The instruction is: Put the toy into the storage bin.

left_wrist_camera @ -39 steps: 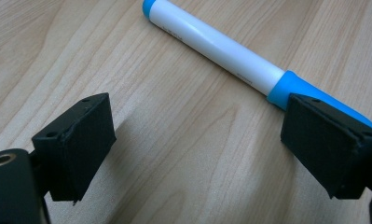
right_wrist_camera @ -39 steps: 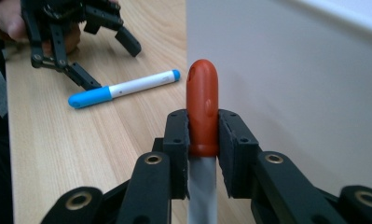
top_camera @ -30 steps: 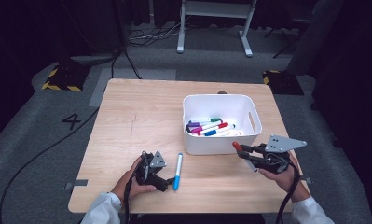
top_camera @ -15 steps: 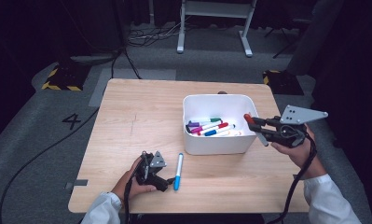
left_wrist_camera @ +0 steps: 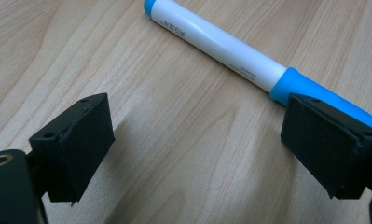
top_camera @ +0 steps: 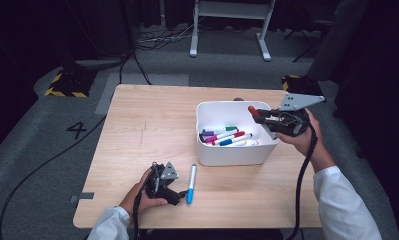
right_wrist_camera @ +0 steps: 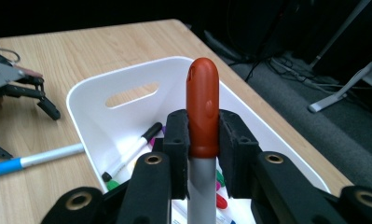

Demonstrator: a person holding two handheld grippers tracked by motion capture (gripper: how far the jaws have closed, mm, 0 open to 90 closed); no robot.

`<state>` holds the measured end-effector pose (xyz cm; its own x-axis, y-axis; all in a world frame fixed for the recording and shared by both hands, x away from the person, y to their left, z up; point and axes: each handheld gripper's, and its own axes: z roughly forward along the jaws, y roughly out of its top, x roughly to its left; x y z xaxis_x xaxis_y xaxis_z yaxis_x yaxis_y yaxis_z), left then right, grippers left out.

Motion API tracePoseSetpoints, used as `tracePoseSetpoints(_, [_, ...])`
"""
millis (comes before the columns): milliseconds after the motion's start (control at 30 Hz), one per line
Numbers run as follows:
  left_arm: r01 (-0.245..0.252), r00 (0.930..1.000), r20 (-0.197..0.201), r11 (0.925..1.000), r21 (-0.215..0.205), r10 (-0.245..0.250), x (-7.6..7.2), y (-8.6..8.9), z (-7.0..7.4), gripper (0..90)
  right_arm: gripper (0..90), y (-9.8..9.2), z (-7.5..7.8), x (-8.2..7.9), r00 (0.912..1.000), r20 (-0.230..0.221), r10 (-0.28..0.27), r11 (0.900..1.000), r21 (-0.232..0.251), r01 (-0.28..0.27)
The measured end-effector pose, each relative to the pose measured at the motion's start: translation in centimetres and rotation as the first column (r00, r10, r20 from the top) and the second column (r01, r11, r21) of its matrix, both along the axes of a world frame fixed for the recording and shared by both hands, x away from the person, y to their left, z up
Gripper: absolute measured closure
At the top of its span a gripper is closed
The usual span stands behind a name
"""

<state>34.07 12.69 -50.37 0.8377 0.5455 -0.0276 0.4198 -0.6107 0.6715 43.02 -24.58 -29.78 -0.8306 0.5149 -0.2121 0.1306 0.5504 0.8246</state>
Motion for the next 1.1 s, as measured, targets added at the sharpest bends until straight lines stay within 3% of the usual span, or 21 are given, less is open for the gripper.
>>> tracePoseSetpoints(233, [-0.001,1.0,0.001,1.0,0.0,0.001,0.0,0.0,0.0,9.5,74.9,1.1,-2.1,1.8,0.9977,-0.066,0.017,0.998,-0.057,-0.021])
tracePoseSetpoints(367, [-0.001,1.0,0.001,1.0,0.0,0.001,0.0,0.0,0.0,9.5,74.9,1.6,-3.5,2.7,0.9904,-0.134,0.037,0.994,-0.096,-0.05])
tracePoseSetpoints(433, [-0.001,1.0,0.001,1.0,0.0,0.001,0.0,0.0,0.0,9.5,74.9,1.9,-4.1,3.0,0.9803,-0.186,0.067,0.989,-0.117,-0.09])
tracePoseSetpoints(500, [0.0,1.0,0.001,1.0,0.0,0.0,0.0,0.0,0.0,9.5,74.9,2.4,-4.7,3.1,0.9645,-0.244,0.101,0.979,-0.149,-0.14])
tracePoseSetpoints(600, [-0.001,1.0,0.001,1.0,0.0,0.001,0.0,0.0,0.0,9.5,74.6,3.1,-5.2,3.0,0.9474,-0.294,0.127,0.961,-0.198,-0.19])
tracePoseSetpoints(700, [0.0,1.0,0.001,1.0,0.0,0.0,0.0,0.0,0.0,9.5,74.2,3.5,-5.6,3.0,0.934,-0.331,0.135,0.956,-0.206,-0.211])
tracePoseSetpoints(767, [-0.001,1.0,0.001,1.0,0.0,0.001,0.0,0.0,0.0,9.5,69.8,4.0,-5.7,2.9,0.9363,-0.328,0.125,0.952,-0.225,-0.206])
tracePoseSetpoints(933, [0.0,1.0,0.001,1.0,0.003,0.0,0.0,0.0,0.0,9.5,58.0,4.7,-5.6,2.5,0.9502,-0.294,0.104,0.962,-0.214,-0.172])
tracePoseSetpoints(1100, [0.001,1.0,0.004,1.0,0.003,-0.001,-0.1,0.2,0.0,10.0,48.2,4.3,-4.7,1.7,0.9685,-0.237,0.075,0.988,-0.112,-0.104])
